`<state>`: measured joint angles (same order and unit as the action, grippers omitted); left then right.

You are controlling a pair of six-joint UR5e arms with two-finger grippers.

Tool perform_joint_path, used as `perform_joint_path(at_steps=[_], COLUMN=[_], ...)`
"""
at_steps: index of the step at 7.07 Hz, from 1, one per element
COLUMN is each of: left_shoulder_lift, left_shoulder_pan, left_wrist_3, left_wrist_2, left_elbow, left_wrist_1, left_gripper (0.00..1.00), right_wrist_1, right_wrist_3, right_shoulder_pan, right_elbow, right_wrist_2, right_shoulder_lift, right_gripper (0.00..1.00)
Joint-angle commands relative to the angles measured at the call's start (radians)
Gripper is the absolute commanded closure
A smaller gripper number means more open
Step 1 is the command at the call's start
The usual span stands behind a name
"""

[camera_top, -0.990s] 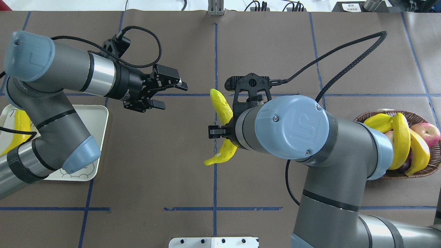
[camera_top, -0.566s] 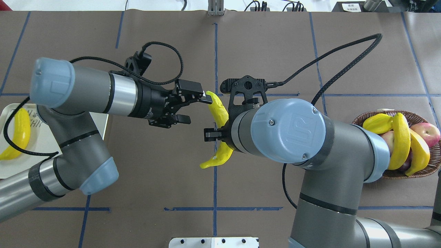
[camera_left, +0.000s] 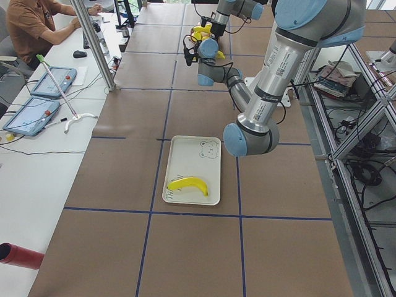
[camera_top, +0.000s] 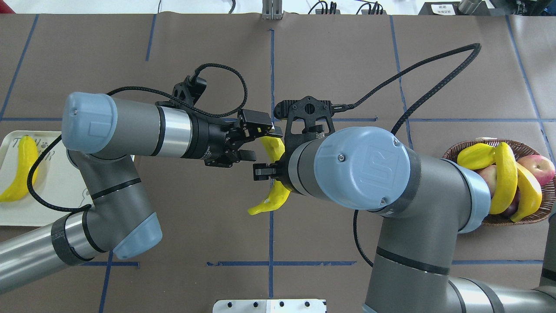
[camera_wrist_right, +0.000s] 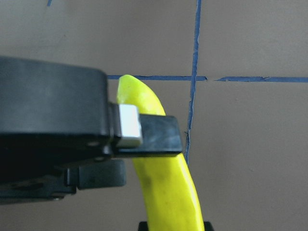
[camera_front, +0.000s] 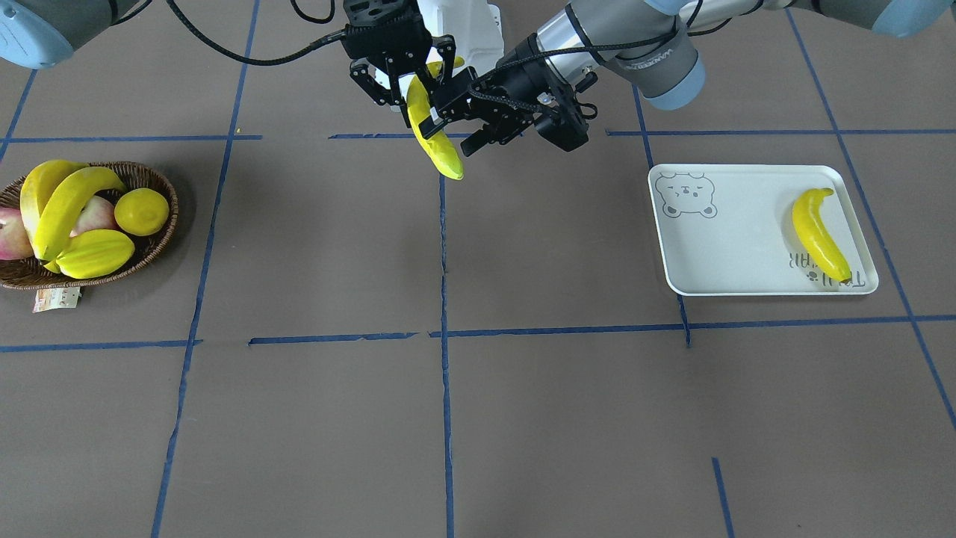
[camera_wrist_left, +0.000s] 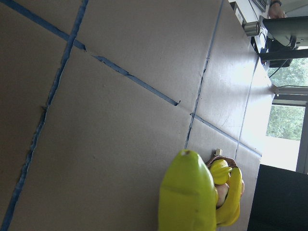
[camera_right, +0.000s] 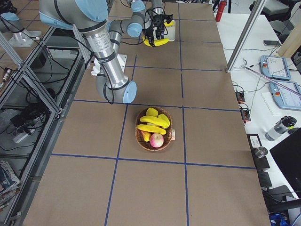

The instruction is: Transfer all bananas from basket to plate

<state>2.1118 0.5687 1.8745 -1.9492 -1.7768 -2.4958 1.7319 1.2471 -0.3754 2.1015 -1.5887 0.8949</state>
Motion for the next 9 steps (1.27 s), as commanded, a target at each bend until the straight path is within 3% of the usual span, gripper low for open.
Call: perform_joint_path(at_steps=[1, 3, 4, 5, 6, 7, 8, 9], left_shoulder_lift=[0.005, 0.019, 0.019, 0.017, 0.016, 0.013, 0.010, 0.008], left_shoulder_pan=[-0.003, -0.003, -0.003, -0.004, -0.006, -0.006, -0.004, -0.004], left_wrist_3=[0.000, 0.000, 0.000, 0.000, 0.000, 0.000, 0.002, 0.000], left_wrist_2=[0.001, 0.001, 0.001, 0.001, 0.000, -0.001, -0.002, -0.002], left_elbow=[0.002, 0.020, 0.019, 0.019, 0.016, 0.011, 0.008, 0.005], left_wrist_1=[0.000, -0.002, -0.002, -0.002, -0.002, -0.002, -0.002, -0.002], left_gripper=[0.16, 0.18, 0.34, 0.57, 0.90, 1.00, 1.00, 1.00], right_wrist_1=[0.000, 0.000, -0.002, 0.000, 0.000, 0.000, -0.002, -0.003], right_wrist_3=[0.000, 0.000, -0.002, -0.003, -0.003, -0.003, -0.003, -0.002], right_shoulder_pan=[0.012, 0.013, 0.015, 0.015, 0.015, 0.013, 0.015, 0.013], right_elbow=[0.000, 0.000, 0.000, 0.000, 0.000, 0.002, 0.002, 0.015], right_wrist_2=[0.004, 0.003, 0.003, 0.003, 0.003, 0.001, -0.004, -0.002], right_shoulder_lift=[-0.002, -0.005, -0.005, -0.005, -0.004, -0.004, -0.004, -0.002], right_gripper=[0.99, 0.99, 0.99, 0.99, 0.98, 0.95, 0.14, 0.00])
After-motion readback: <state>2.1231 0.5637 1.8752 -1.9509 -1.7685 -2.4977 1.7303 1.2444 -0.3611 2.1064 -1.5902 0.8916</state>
